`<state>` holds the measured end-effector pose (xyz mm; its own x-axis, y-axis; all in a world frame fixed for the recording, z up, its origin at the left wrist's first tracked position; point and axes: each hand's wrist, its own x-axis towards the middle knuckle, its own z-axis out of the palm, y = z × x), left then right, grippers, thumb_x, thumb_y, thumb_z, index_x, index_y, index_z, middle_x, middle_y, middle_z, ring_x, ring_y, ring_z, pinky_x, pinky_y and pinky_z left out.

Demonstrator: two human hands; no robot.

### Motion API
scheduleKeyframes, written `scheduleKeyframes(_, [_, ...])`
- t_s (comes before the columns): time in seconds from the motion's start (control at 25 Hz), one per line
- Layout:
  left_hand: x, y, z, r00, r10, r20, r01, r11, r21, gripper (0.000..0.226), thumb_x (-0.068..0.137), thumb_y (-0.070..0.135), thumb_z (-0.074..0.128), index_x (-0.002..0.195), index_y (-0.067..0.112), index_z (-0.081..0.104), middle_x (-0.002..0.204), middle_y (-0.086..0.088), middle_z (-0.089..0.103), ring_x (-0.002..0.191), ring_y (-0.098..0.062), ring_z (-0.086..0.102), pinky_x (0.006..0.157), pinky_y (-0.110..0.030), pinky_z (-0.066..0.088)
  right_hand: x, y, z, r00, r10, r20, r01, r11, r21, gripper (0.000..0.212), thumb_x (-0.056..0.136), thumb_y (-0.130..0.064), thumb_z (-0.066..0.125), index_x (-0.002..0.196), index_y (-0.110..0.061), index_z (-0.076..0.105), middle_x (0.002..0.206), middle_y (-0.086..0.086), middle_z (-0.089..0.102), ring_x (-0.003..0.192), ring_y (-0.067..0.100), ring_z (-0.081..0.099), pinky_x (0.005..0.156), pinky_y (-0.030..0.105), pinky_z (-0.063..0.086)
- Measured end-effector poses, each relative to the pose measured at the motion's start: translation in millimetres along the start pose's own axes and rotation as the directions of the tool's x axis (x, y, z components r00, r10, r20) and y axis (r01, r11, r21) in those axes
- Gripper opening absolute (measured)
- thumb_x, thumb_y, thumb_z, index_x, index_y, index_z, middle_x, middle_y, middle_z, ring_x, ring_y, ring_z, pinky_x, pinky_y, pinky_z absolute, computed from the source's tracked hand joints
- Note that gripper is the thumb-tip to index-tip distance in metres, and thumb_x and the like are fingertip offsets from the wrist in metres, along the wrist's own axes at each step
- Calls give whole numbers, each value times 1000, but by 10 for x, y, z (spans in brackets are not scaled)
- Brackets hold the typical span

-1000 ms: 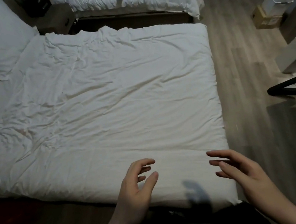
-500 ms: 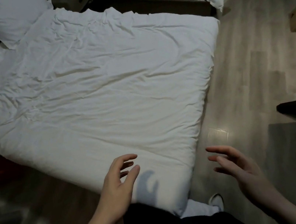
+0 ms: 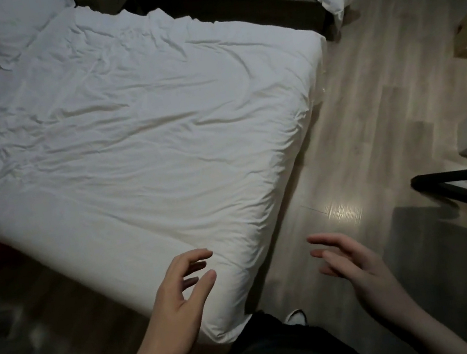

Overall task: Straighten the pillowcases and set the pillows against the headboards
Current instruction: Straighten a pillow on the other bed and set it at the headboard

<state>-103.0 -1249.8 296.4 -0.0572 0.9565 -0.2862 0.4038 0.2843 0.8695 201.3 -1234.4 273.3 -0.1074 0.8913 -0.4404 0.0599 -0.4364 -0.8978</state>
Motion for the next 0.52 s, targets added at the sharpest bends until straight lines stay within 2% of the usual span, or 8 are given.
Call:
scheduleKeyframes(0.08, [-11, 43, 61, 999, -32, -43, 31, 999, -21, 26, 100, 27, 67, 125, 23, 67, 131, 11, 67, 123, -7, 63, 96, -16, 50, 167, -115, -94, 998, 10, 59, -8, 999, -36, 29, 102, -5, 58, 119, -21, 74, 114, -7, 78, 114, 11, 71, 100, 28, 57])
scheduleKeyframes(0.16, [29, 109, 160, 997, -43, -70, 41, 999, -32, 29, 97, 31, 66, 124, 24, 68, 130, 11, 67, 123, -7, 63, 95, -15, 49, 316, -223, -220, 996, 13, 87, -7, 998, -63, 28, 101, -8, 60, 119, -23, 75, 115, -4, 78, 115, 13, 71, 101, 34, 57])
scheduleKeyframes(0.32, [565, 315, 432, 997, -67, -27, 66, 997, -50, 24, 99, 19, 66, 121, 30, 69, 129, 14, 67, 123, -4, 62, 96, -15, 49, 677, -367, -590, 999, 1, 37, 2, 998, -66, 29, 90, -31, 63, 114, -32, 78, 115, -3, 77, 115, 14, 71, 100, 35, 58])
scheduleKeyframes(0.44, [1263, 595, 634, 997, -39, 61, 43, 997, -58, 24, 98, 29, 66, 120, 37, 67, 131, 15, 65, 125, -5, 61, 98, -23, 49, 972, -485, -915, 1000, 22, -20, -24, 997, -78, 29, 87, -39, 64, 113, -42, 77, 119, -4, 77, 119, 11, 70, 102, 36, 58])
scheduleKeyframes(0.52, [1768, 859, 762, 992, 9, 127, -2, 998, -59, 26, 96, 31, 65, 121, 36, 67, 131, 14, 65, 125, -6, 61, 99, -26, 49, 1153, -612, -1135, 998, 37, -58, -42, 996, -80, 39, 82, -61, 71, 116, -43, 76, 122, -6, 77, 121, 9, 69, 103, 38, 57])
